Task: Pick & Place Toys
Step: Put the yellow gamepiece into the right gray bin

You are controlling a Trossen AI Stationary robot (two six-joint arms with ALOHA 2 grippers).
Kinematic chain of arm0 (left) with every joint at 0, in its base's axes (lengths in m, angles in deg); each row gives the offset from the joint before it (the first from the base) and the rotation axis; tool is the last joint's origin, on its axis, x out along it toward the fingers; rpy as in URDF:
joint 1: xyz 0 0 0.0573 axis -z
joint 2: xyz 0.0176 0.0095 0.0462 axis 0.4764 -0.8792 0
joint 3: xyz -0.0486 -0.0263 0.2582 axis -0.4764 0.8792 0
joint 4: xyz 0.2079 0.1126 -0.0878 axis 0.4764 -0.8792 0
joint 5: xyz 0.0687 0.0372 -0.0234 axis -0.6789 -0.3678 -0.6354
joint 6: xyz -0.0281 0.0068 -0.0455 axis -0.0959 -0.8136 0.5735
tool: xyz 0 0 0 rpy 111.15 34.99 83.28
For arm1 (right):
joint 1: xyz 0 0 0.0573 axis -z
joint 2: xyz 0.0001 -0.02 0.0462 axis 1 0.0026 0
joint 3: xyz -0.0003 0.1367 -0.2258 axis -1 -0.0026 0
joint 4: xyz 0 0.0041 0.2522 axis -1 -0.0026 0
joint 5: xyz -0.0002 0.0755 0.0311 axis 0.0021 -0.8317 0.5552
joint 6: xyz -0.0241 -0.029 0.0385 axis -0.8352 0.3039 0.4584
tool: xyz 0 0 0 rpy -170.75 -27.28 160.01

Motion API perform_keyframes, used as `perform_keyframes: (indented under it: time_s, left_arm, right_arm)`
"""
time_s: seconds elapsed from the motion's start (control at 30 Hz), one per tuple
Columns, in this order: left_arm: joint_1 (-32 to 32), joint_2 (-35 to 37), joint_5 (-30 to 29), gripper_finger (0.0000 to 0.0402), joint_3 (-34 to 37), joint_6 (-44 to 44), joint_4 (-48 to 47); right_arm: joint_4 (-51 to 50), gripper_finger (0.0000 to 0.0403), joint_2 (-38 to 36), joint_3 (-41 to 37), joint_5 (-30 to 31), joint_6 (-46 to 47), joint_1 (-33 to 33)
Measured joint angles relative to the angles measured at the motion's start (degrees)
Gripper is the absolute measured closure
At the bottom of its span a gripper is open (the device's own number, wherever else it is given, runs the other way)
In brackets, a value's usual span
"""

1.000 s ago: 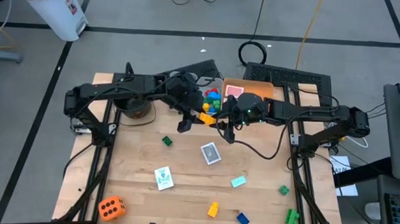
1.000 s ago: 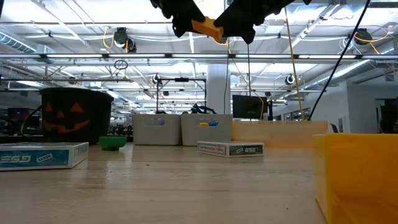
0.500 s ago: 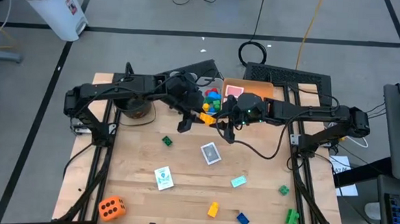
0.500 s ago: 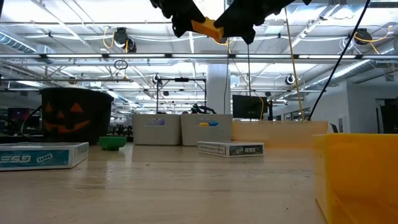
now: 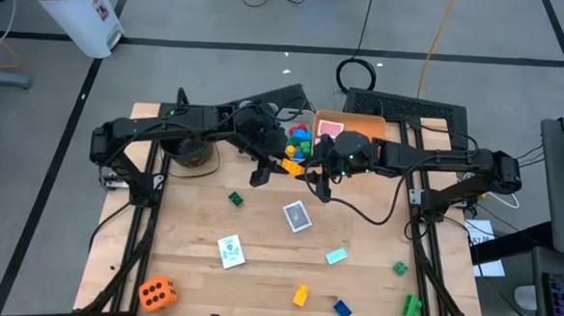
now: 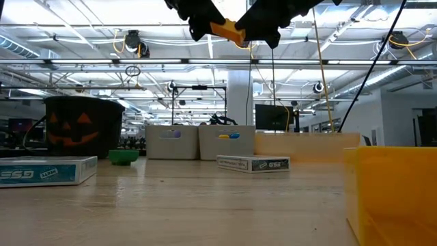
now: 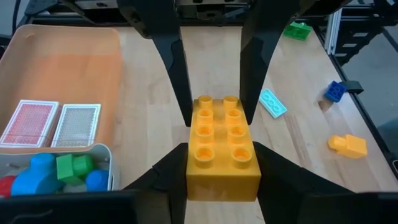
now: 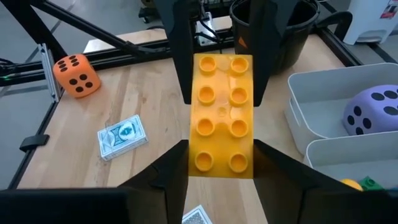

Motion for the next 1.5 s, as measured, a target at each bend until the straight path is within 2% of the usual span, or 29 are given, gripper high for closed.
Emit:
perform_keyframes:
  time_s: [0.3, 0.63, 0.8, 1.0, 1.1, 1.27, 1.5]
  left_arm:
    - [-0.1, 0.0, 0.3, 0.026, 0.0, 0.2, 0.5]
    - [-3.9, 0.0, -0.1, 0.0254, 0.0, 3.4, 2.5]
    - [-8.5, 0.0, -4.6, 0.026, 1.4, 9.6, 11.3]
    - [-13.1, 0.0, -7.4, 0.0259, 7.8, 19.2, 25.3]
    - [-13.3, 0.0, -10.2, 0.026, 12.3, 21.6, 29.4]
    - [-11.9, 0.0, -19.2, 0.026, 19.5, 23.7, 36.0]
    - [-10.0, -1.6, -27.0, 0.026, 24.2, 27.5, 44.1]
  right_arm:
    - [0.0, 0.0198, -0.7, 0.0, 0.1, 1.0, 0.3]
    - [-1.7, 0.0155, -7.5, 0.0, 0.2, 1.1, 5.7]
    - [-5.2, 0.0158, -11.4, 0.0, 1.0, 0.3, 9.2]
    - [-10.1, 0.0166, -13.5, 0.0, 7.7, 1.6, 10.7]
    - [-10.4, 0.0167, -13.6, 0.0, 8.0, 2.2, 10.7]
    - [-10.3, 0.0165, -13.6, 0.0, 7.8, 2.3, 10.1]
    - [-10.1, 0.0167, -13.1, 0.0, 8.0, 2.3, 10.1]
